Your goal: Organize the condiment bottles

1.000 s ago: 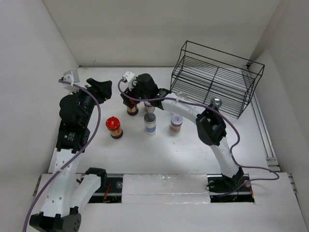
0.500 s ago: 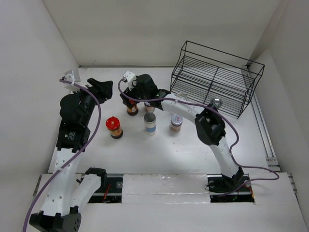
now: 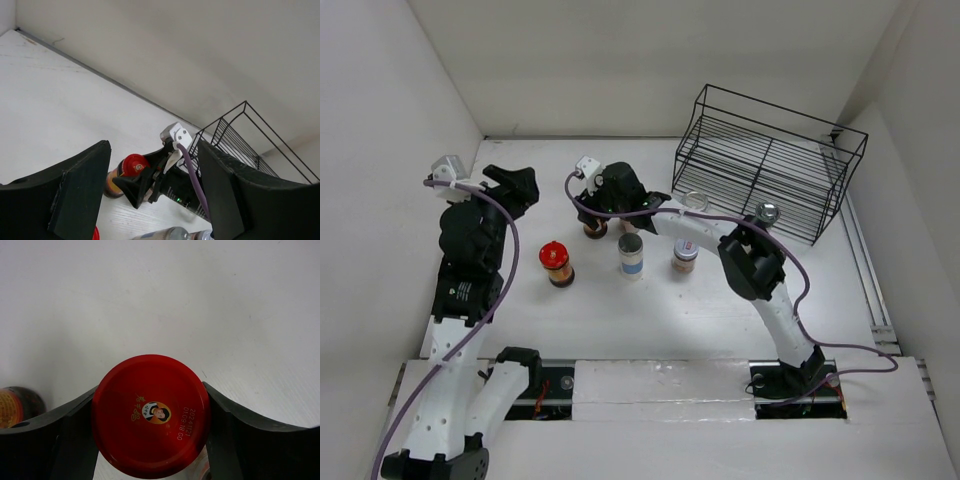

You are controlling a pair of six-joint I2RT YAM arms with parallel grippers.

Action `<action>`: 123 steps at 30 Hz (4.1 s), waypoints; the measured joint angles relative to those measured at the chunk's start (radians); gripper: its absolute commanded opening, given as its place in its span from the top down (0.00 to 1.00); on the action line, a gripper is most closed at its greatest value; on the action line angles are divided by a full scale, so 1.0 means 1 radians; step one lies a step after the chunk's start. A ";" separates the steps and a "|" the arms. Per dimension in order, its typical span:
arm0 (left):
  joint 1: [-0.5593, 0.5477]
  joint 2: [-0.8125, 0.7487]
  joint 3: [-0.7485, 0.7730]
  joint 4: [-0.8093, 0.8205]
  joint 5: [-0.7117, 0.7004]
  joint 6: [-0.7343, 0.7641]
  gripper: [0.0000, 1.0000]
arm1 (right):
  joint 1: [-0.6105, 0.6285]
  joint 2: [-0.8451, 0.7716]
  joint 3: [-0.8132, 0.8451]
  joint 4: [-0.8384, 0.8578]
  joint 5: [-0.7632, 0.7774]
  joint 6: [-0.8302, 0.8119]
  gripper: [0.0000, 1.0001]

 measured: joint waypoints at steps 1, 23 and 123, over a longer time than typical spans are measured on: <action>0.001 -0.001 0.000 -0.002 -0.012 -0.006 0.34 | 0.000 0.000 0.000 0.001 0.000 0.001 0.58; 0.002 0.046 0.000 -0.005 0.061 -0.026 0.30 | -0.409 -0.328 0.170 -0.033 0.004 0.055 0.63; 0.010 0.079 0.000 0.028 0.195 -0.015 0.54 | 0.034 -0.630 -0.752 0.066 0.037 0.132 0.01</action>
